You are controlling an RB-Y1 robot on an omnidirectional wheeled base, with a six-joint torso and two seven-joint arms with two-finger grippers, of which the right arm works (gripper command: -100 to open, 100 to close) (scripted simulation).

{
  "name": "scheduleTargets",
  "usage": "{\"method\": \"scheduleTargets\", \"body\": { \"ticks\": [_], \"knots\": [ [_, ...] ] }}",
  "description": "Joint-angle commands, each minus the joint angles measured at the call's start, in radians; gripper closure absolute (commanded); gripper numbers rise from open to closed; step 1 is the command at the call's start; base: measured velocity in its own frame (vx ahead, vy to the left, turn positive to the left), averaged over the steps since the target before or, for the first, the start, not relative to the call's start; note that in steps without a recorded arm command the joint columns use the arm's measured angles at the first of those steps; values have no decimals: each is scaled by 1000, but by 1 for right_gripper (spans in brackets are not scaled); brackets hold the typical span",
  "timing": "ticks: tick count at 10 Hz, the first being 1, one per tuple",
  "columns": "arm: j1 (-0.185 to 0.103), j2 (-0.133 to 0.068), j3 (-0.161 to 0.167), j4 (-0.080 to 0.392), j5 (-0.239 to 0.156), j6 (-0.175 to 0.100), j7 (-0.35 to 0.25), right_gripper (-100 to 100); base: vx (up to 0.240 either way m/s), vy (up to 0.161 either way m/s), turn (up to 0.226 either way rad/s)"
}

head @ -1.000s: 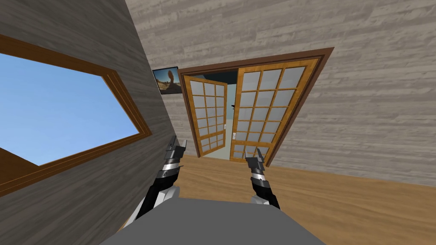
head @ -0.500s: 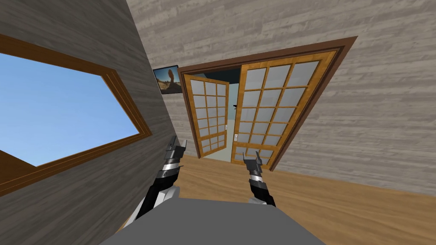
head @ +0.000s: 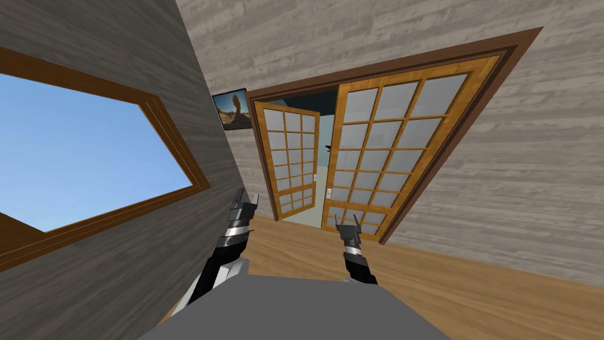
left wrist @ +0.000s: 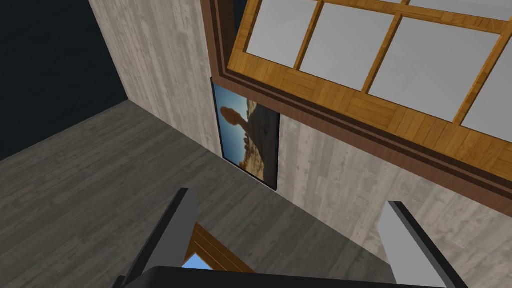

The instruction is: Push the door open

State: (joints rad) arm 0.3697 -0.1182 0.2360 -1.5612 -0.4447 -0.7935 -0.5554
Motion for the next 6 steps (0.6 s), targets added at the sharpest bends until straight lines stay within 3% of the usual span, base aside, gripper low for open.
{"method": "scheduleTargets", "body": {
  "ticks": [1, 6],
  "knots": [
    [-10, -7, 12, 40, -28, -16, -39, -100, 87, -29, 64],
    [-32, -19, 49, 139, -110, -49, -140, -100, 98, -30, 61]
  ]
}}
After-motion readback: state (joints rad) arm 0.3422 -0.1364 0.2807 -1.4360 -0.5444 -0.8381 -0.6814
